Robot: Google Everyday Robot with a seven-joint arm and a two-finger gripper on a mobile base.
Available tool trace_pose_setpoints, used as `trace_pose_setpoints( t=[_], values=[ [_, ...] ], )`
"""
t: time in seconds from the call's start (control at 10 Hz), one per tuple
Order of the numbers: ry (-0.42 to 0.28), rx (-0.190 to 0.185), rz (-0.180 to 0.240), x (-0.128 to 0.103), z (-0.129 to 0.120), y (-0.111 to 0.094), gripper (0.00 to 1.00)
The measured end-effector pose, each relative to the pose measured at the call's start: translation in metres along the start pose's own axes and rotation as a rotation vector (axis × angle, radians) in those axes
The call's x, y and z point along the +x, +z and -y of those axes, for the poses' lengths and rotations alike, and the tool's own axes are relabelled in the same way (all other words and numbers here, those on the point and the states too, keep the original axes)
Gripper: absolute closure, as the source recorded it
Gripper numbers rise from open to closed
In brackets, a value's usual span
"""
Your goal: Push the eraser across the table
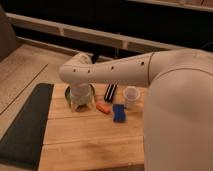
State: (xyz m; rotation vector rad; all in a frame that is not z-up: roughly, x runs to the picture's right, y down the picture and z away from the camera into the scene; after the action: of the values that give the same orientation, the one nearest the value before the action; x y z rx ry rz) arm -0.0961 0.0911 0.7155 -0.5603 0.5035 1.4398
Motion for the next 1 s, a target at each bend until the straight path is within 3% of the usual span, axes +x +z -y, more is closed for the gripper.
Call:
trace_pose_setpoints(
  t=[0.2,0.5,0.9,1.0],
  values=[
    [0.013,0.000,0.030,-0.017,0.020,0.003,0.35],
    [0.053,-0.019,0.112,-0.055,0.075,0.008,0.35],
    [-0.007,-0.077,0.279,-0.119,0.122,-0.002,0.35],
    [-0.026,-0.093,0.298,-0.133,0.123,-0.005,0.35]
  ],
)
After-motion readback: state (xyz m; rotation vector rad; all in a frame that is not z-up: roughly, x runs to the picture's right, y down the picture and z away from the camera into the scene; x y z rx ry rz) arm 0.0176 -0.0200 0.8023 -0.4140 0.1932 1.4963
